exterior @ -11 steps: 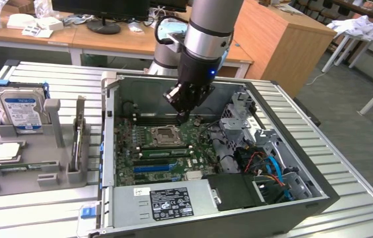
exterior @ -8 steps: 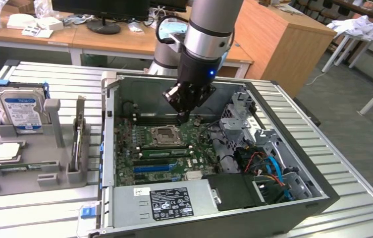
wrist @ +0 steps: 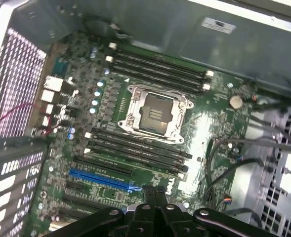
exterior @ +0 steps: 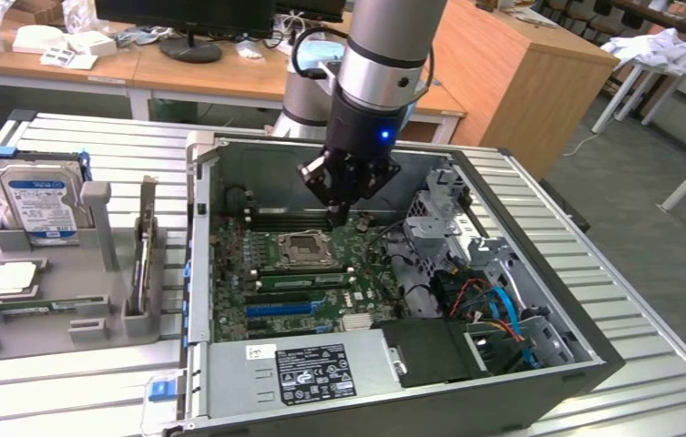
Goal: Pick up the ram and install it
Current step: 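Press down the ram until it locks into place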
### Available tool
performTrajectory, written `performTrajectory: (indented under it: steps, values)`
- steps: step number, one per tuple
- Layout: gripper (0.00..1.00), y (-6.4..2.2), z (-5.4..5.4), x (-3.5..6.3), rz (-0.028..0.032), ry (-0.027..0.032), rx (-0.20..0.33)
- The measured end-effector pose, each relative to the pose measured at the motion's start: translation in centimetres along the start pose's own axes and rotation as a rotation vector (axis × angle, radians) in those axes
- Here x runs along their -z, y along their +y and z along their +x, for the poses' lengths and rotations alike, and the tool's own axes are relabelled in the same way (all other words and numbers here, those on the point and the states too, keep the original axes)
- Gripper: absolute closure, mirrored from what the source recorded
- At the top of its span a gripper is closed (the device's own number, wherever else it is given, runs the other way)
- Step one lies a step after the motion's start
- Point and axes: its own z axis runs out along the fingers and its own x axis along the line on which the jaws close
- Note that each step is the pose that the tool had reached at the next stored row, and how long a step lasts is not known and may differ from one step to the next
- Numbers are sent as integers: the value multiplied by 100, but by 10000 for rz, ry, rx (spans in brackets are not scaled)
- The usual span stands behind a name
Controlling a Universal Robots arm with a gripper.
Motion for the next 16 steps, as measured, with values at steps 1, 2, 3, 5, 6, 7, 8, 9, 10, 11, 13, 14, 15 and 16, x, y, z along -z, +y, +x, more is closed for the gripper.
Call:
performTrajectory:
  steps: [1,2,3,5,6,7,8,9,10,11,13,14,15,16]
  values:
    - [89,0,0,-1,5,-7,-178]
    - [89,0,0,-2,9,-14,-359]
    - [89,0,0,-3,12,-18,-496]
    - [89,0,0,-3,13,-19,-508]
    - [89,0,0,-3,14,-20,-509]
    - [89,0,0,-3,14,-20,-509]
    - [89,0,0,-3,13,-20,-509]
    - [89,0,0,-3,13,-20,-509]
    - [89,0,0,-4,21,-19,-511]
    - [89,0,0,-4,23,-17,-527]
    - [89,0,3,-3,30,-20,-744]
    - [89,0,3,-3,33,-17,-876]
    - [89,0,3,-2,35,-12,-1012]
    - [89,0,3,-3,35,-1,-1136]
